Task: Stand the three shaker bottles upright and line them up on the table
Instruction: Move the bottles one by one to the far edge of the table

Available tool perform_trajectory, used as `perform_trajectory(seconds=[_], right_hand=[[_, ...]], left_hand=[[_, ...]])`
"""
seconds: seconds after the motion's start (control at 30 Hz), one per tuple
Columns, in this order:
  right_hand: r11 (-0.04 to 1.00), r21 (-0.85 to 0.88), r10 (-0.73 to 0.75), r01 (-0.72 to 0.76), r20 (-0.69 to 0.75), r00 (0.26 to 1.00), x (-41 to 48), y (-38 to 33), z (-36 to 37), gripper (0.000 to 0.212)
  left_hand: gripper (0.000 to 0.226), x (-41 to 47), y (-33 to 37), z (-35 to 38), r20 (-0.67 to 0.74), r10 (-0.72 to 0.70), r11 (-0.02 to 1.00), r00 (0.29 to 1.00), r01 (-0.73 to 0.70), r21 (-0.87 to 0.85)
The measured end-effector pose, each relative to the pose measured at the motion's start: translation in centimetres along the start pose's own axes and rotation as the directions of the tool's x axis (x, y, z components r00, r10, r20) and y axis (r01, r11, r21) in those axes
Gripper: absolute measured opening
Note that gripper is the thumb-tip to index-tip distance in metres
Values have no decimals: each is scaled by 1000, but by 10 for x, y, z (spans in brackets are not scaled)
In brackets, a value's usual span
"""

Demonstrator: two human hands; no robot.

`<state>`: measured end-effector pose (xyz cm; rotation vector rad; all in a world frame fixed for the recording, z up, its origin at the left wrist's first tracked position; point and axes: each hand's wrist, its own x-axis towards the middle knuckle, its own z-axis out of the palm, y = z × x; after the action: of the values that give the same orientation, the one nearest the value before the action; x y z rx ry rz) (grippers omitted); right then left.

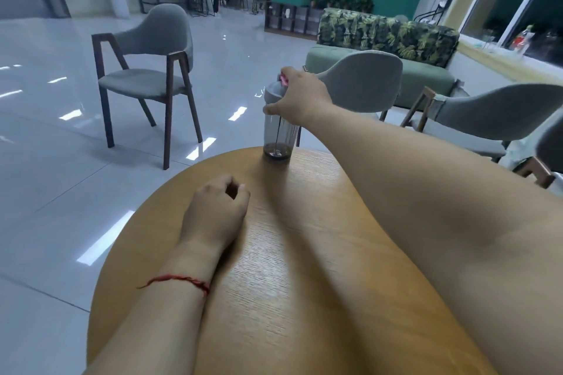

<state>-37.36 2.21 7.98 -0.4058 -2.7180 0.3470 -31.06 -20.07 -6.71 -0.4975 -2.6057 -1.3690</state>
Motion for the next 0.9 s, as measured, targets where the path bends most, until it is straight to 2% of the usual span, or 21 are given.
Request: perform_trajectory(seconds=[0.17, 0.3, 0.37, 0.47, 0.6, 0.8, 0.87, 0.9], right_hand=[[996, -83, 25, -23, 20, 999, 9, -3, 4, 73], [991, -126, 59, -56, 25, 998, 0, -8, -7, 109], [991, -117, 68, -71, -31, 997, -13, -13, -21, 115], [994, -80, 60, -71, -131, 990, -44, -10, -52, 105], [996, -83, 31, -42, -128, 991, -109, 7, -96, 93], [993, -58, 92, -100, -131, 987, -221, 50, -175, 58], [990, -38, 131, -138, -152, 980, -258, 71, -203, 47], [986, -29, 160, -167, -167, 973, -275, 84, -216, 42]], left_hand=[[26, -1, -1, 2, 0, 16, 1000, 1000, -16, 17], [26, -1, 1, -1, 22, 33, 999, 999, -34, 28], [25, -2, 0, 0, 61, 37, 998, 997, -39, 39], [25, -3, 2, 1, 118, 53, 997, 992, -60, 57], [24, -11, 13, 1, 188, 159, 985, 969, -169, 38], [20, -56, 40, 37, 408, 422, 899, 810, -432, -72], [20, -59, 41, 36, 404, 448, 889, 798, -444, -108], [21, -57, 38, 35, 382, 440, 896, 813, -424, -130]])
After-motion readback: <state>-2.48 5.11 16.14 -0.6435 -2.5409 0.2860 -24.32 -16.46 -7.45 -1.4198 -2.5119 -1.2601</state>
